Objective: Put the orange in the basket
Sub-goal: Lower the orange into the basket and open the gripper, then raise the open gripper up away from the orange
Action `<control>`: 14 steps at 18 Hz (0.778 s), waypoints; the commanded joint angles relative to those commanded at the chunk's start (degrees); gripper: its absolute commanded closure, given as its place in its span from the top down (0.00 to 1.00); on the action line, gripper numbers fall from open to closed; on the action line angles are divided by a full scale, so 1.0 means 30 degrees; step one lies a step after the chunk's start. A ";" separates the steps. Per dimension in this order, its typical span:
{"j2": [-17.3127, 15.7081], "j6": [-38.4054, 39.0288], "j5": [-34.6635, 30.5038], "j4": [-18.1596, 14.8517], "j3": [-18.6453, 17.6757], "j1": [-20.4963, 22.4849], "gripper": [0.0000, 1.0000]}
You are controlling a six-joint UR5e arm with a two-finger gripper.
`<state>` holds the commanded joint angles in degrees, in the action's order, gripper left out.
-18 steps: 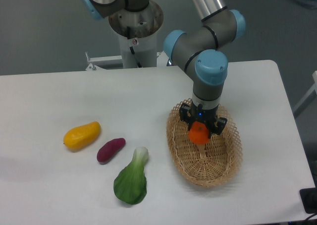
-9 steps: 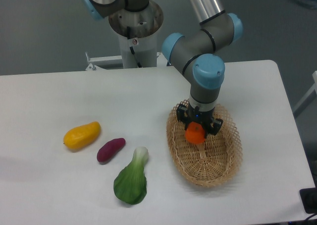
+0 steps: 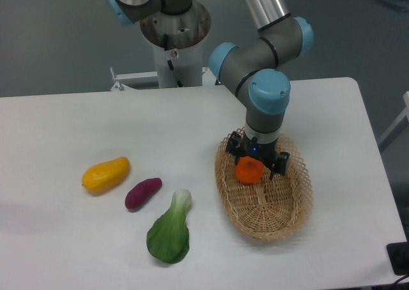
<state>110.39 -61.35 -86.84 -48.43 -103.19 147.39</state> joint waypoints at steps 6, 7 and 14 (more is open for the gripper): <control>-0.0146 -0.0059 0.0000 -0.0029 0.0498 0.0000 1.00; -0.0175 -0.0059 0.0029 -0.0029 0.0644 0.0000 1.00; -0.0527 -0.1699 0.0058 -0.0058 0.0878 0.0088 1.00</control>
<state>108.81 -66.44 -86.66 -48.60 -100.55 147.66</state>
